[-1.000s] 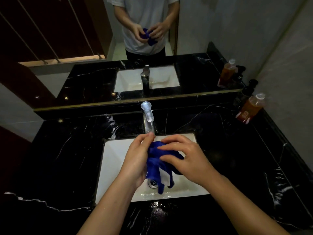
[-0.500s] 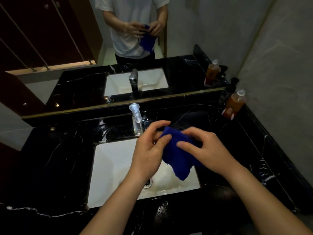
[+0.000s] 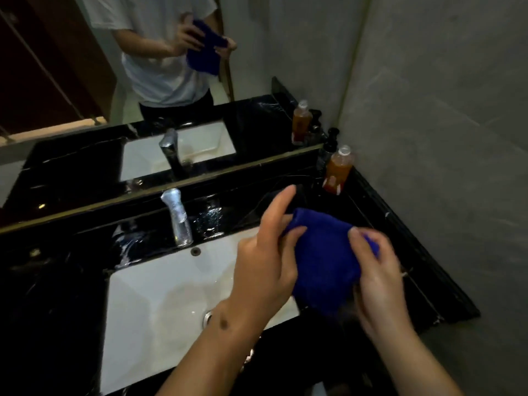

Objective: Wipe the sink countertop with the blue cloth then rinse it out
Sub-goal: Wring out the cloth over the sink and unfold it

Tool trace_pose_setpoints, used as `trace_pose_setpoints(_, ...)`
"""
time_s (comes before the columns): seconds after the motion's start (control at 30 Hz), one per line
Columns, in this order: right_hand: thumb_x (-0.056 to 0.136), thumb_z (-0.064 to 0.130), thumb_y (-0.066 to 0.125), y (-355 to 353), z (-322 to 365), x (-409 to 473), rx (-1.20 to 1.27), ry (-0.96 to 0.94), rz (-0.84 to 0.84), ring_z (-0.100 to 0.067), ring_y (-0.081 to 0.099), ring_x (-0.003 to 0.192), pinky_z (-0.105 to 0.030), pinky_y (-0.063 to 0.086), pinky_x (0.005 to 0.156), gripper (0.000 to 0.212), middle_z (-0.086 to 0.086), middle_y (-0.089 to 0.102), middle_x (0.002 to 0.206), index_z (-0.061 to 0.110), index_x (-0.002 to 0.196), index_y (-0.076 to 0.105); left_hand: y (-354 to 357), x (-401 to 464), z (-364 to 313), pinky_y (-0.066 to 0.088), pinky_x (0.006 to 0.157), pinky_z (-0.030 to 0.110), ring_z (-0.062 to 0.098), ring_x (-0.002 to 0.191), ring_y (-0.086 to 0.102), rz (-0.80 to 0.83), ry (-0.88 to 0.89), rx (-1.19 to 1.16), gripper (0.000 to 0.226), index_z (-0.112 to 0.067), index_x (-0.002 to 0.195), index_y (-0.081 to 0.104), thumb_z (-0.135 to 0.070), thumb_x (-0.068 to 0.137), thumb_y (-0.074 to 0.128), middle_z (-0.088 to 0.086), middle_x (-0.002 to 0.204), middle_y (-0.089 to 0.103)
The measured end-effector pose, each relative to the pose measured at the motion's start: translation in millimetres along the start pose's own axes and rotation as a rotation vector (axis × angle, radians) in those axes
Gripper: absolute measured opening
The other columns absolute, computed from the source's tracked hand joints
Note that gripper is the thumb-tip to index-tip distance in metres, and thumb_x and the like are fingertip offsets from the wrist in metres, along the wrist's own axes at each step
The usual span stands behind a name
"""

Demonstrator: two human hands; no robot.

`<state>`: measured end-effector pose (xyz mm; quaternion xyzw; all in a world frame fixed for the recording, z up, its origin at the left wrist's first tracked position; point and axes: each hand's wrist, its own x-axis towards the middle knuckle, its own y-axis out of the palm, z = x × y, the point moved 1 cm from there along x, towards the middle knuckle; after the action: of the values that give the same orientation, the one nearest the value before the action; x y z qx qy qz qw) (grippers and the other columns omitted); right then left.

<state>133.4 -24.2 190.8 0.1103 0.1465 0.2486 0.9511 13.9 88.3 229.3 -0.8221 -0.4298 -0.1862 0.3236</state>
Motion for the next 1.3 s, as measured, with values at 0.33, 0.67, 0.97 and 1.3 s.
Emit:
trace_pose_setpoints(0.33,0.093,-0.007,0.057,-80.1,-65.9,-23.1,-0.047,0.177,-0.361,-0.006,0.067,0.092,-0.016,0.053,0.076,0.041,-0.007,0.065,0.120,0.019,0.125,0.056,100.8,-66.6,18.3,0.053,0.063,0.022,0.015,0.077,0.070,0.167,-0.935,-0.420,0.036,-0.041,0.117,0.053,-0.009,0.103,0.048,-0.006,0.087,0.075)
trace_pose_setpoints(0.67,0.095,-0.005,0.054,-191.4,-96.7,1.2,-0.223,0.330,-0.400,-0.024,0.050,0.125,-0.048,0.042,0.109,0.048,-0.007,0.050,0.142,0.032,0.125,0.053,174.7,-106.6,21.3,0.046,0.073,0.009,-0.001,0.084,0.065,0.592,-0.851,-0.334,0.047,-0.023,0.123,0.041,0.014,0.095,0.047,0.001,0.109,0.061)
trace_pose_setpoints(0.97,0.098,0.007,0.053,-227.0,-91.6,46.0,-0.661,0.320,0.008,-0.009,0.052,0.117,-0.031,0.043,0.102,0.060,0.009,0.046,0.135,0.048,0.135,0.031,240.1,-121.0,50.3,0.049,0.058,0.016,0.007,0.071,0.066,0.583,-0.854,-0.270,0.045,-0.024,0.118,0.050,0.012,0.098,0.033,-0.002,0.094,0.067)
trace_pose_setpoints(1.3,0.095,0.016,0.060,-249.8,-133.9,91.7,-1.393,-0.301,-0.034,-0.022,0.047,0.132,-0.030,0.044,0.103,0.058,-0.007,0.039,0.153,0.017,0.148,0.039,305.3,-144.8,70.0,0.036,0.110,0.027,0.013,0.135,0.037,0.411,-0.538,0.189,0.050,-0.015,0.138,0.045,-0.008,0.091,0.062,0.008,0.150,0.032)
